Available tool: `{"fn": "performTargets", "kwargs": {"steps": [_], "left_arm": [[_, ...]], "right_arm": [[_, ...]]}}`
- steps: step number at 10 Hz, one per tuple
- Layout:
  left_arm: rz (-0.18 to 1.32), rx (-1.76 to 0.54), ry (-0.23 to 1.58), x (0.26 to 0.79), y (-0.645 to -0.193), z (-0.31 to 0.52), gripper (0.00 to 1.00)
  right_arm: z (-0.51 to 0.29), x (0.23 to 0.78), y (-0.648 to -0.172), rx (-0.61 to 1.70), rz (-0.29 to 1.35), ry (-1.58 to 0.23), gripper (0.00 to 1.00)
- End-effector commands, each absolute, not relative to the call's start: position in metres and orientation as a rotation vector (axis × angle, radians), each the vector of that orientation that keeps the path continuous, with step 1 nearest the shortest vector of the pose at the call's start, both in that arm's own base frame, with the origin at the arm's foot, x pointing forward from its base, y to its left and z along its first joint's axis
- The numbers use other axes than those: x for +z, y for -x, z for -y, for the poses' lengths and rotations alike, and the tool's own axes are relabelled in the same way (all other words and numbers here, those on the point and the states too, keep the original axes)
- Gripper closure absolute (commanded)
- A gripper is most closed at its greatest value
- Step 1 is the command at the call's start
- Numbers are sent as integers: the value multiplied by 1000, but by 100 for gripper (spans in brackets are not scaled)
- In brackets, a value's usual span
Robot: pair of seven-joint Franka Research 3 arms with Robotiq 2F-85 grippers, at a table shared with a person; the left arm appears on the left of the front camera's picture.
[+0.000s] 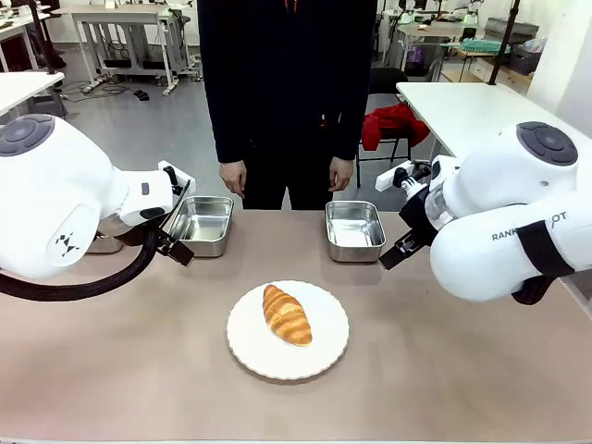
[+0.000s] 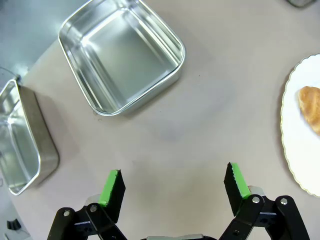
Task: Place the bread in the container.
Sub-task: Place the Butter Roll into the Airtight Container indicated by the human.
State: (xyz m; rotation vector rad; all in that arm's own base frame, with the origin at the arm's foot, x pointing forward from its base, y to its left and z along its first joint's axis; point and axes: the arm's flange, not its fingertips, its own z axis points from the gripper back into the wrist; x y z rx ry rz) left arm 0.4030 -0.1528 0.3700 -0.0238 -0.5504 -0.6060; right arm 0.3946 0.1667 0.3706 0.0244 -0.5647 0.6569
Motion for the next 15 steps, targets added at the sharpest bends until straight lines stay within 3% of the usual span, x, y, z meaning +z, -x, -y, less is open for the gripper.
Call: {"fn": "performTargets", "kwargs": {"steps": [1, 2, 5, 8, 11, 12, 13, 15], "left_arm": [[551, -604, 24, 370, -403, 152, 0], [550, -606, 24, 370, -403, 153, 0], [588, -631, 172, 463, -471, 103, 0], [497, -795, 255, 527, -503, 26, 0], [542, -1129, 403, 539, -510, -54, 0], [653, -1078, 445, 534, -516, -69, 0], [528, -1018, 344, 548, -489, -34, 0], [528, -1018, 344, 548, -489, -34, 0]], "right_arm": [[-167, 371, -395, 656, 565, -25, 0], [-167, 371, -395, 657, 565, -24, 0], [-127, 489, -453, 698, 668, -62, 0], [-27, 557, -463, 717, 708, -192, 0], [63, 550, -456, 753, 779, -335, 0], [71, 545, -452, 757, 824, -317, 0], [54, 563, -448, 700, 773, -277, 0], [54, 563, -448, 700, 773, -277, 0]]}}
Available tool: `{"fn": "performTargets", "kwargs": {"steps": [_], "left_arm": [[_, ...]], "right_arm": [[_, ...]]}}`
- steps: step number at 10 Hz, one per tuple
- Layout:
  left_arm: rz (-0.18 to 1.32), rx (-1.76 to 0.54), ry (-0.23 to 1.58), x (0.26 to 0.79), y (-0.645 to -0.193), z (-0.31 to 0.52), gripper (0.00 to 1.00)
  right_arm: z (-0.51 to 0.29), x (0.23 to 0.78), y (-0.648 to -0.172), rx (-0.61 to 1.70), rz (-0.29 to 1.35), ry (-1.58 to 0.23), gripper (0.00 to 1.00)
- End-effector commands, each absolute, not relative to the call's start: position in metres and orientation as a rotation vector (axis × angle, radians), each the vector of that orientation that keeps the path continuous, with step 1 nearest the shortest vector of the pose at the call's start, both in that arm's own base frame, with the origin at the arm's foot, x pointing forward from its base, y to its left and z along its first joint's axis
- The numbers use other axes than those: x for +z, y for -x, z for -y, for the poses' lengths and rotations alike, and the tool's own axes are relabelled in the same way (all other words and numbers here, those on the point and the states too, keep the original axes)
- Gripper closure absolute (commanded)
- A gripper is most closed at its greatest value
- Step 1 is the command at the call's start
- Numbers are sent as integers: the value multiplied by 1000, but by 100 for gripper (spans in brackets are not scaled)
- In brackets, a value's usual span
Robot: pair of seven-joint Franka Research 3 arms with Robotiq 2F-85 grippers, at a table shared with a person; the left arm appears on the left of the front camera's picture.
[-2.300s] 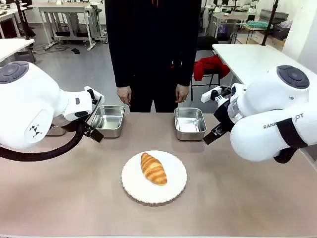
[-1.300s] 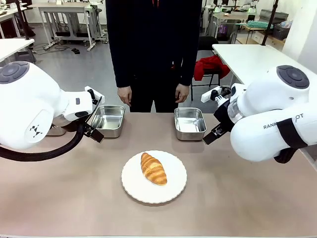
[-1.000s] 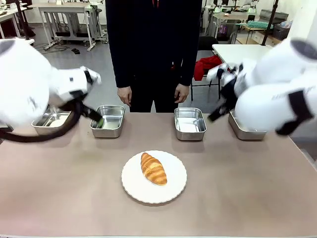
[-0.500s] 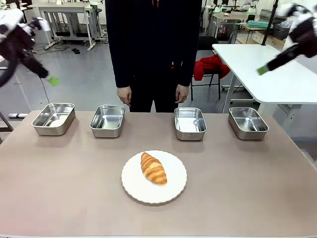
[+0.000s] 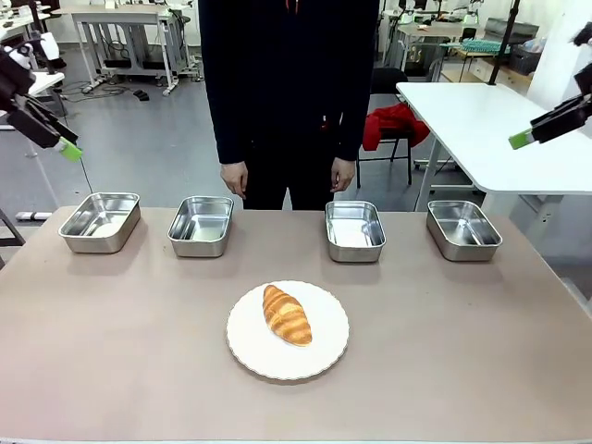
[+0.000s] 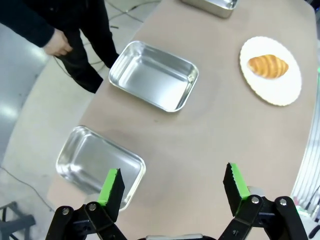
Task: Place the bread in the container.
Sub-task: Place the Butter Roll into the Airtight Container indicated by the human.
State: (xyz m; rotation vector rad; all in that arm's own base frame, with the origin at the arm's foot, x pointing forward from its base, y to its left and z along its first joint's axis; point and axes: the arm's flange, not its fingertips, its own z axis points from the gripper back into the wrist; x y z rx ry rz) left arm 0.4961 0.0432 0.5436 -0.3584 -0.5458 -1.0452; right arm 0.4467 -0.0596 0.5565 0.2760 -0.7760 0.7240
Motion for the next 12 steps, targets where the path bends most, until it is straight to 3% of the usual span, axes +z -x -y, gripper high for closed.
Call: {"fn": "performTargets", "kwargs": {"steps": [1, 5, 12], "left_arm": [[528, -1018, 344, 548, -489, -34, 0], [656, -960, 497, 545, -494, -105, 0], [860, -952, 438, 543, -465, -202, 0]], "right_arm": [[54, 563, -448, 700, 773, -277, 0], [129, 543, -448, 758, 829, -433, 0], [181, 508, -430, 765, 885, -481, 0]]}}
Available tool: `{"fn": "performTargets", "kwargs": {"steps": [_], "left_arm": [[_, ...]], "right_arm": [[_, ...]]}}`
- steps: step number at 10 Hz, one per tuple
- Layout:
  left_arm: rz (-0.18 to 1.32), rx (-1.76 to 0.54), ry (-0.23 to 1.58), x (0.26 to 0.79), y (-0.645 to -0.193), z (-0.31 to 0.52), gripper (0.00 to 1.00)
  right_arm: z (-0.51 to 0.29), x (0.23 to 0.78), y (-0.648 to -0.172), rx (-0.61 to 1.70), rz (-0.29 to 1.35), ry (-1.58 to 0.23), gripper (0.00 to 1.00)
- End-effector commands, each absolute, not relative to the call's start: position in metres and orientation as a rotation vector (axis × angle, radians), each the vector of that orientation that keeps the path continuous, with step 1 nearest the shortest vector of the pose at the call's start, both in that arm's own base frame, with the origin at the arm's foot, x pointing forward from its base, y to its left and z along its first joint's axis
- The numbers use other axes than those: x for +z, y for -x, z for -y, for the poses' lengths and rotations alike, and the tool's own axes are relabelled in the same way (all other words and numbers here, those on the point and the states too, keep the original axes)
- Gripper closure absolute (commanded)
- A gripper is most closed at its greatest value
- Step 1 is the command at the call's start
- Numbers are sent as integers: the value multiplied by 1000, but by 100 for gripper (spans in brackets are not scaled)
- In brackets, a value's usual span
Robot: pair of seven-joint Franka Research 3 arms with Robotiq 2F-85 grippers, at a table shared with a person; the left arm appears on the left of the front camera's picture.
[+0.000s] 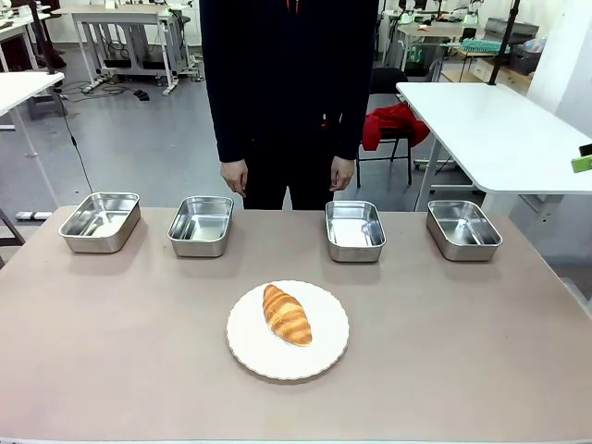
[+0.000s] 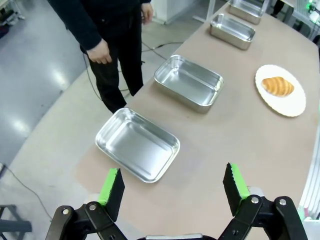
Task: Place the bread in the container.
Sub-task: Place the Butter Roll into the Airtight Container indicated by the human.
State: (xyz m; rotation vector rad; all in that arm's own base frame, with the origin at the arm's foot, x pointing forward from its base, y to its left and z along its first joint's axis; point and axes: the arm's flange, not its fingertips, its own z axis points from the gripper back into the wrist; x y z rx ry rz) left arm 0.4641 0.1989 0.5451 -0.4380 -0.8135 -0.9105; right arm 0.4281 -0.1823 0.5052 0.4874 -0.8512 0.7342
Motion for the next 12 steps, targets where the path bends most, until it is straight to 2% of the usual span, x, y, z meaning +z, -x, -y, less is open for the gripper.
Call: {"fn": "performTargets", "kwargs": {"steps": [1, 6, 12], "left_arm": [[868, -945, 435, 541, -463, -205, 0], [906, -940, 445, 548, -456, -206, 0], [899, -871, 459, 565, -435, -194, 0]], "right_arm": [[181, 507, -429, 768, 888, -468, 0], [181, 508, -426, 766, 904, -460, 0], [174, 533, -410, 763, 926, -423, 0]]}}
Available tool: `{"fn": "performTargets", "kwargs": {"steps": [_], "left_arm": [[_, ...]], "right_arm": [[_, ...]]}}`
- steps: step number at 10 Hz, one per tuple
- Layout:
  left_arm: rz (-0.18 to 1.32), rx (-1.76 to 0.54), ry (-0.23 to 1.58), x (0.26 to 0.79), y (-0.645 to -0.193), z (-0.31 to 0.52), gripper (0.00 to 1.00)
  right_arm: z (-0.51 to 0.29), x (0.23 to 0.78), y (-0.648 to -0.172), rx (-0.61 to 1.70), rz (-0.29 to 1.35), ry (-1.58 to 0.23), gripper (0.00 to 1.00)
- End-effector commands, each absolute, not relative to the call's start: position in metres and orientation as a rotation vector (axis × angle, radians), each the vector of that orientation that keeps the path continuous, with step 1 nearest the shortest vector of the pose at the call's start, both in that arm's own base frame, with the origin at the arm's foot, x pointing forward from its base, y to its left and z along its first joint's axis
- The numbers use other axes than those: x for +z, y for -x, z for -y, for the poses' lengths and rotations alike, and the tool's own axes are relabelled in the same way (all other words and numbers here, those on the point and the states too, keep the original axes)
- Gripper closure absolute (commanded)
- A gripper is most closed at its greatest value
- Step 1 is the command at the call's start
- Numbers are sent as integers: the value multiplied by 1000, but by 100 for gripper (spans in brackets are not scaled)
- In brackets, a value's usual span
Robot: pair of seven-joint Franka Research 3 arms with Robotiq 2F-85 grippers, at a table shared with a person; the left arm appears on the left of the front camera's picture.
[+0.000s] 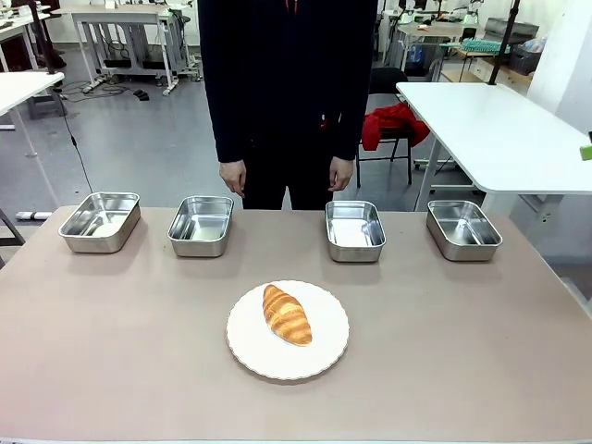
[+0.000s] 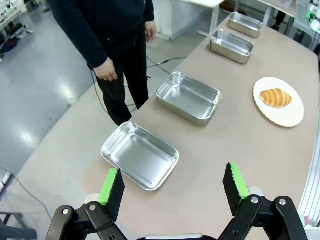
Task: Place the bread in the container.
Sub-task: Place the Butter Roll into the Airtight Container indicated by the human.
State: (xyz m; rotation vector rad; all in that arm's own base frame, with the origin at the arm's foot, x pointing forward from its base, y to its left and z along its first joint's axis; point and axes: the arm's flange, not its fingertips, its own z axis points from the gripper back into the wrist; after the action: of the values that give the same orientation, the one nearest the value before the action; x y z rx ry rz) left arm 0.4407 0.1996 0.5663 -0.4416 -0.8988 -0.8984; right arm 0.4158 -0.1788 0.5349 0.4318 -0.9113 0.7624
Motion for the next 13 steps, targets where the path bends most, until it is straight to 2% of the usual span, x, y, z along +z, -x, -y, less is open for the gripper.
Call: {"fn": "performTargets", "kwargs": {"steps": [1, 5, 6, 13], "left_arm": [[881, -850, 467, 565, -433, -193, 0], [801, -789, 455, 569, -431, -192, 0], [858, -825, 472, 566, -434, -195, 0], [858, -825, 472, 566, -434, -195, 0]], "right_arm": [[174, 535, -410, 762, 926, -423, 0], [177, 539, -414, 767, 917, -428, 0], [177, 539, -414, 767, 917, -428, 0], [177, 539, -414, 767, 917, -428, 0]]}}
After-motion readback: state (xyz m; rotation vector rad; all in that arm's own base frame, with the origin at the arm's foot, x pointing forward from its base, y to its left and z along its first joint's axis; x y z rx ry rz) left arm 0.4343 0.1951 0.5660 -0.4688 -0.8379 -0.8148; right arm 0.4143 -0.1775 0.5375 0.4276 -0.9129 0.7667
